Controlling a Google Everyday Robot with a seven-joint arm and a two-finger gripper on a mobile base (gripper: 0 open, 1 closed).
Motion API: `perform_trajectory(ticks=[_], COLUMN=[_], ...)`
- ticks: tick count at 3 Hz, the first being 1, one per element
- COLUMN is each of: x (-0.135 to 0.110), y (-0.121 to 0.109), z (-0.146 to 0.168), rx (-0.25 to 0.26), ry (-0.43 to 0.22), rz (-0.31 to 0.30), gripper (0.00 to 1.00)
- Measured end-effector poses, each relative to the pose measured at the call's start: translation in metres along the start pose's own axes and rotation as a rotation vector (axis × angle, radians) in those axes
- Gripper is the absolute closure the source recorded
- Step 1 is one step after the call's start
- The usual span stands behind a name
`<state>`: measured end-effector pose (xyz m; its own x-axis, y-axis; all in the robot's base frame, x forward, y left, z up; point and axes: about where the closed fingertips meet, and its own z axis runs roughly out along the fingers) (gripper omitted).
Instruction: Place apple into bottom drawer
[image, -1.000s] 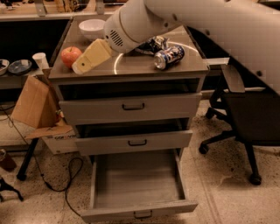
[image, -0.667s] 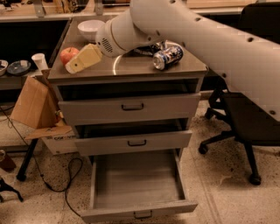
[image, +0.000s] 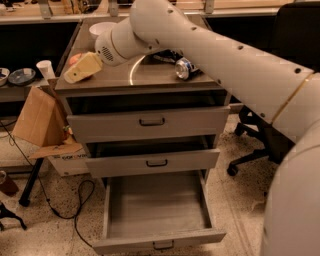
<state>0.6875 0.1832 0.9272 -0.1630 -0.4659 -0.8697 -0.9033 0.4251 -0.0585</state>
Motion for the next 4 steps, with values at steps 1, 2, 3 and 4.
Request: perform_trajectory(ticks=[1,2,3,4], x=[-0.011,-0.013,-0.013,-0.001], y=[0.0,-0.007,-0.028,-0.062], z=[0.039,0.068,0.094,0.118], rx=[0.016,0.088,0.174,0.246], ry=[0.055,0.118,0.177,0.241], rz=[-0.055,-0.048,-0.008,0.048], gripper=[0.0,0.0,0.0,0.0])
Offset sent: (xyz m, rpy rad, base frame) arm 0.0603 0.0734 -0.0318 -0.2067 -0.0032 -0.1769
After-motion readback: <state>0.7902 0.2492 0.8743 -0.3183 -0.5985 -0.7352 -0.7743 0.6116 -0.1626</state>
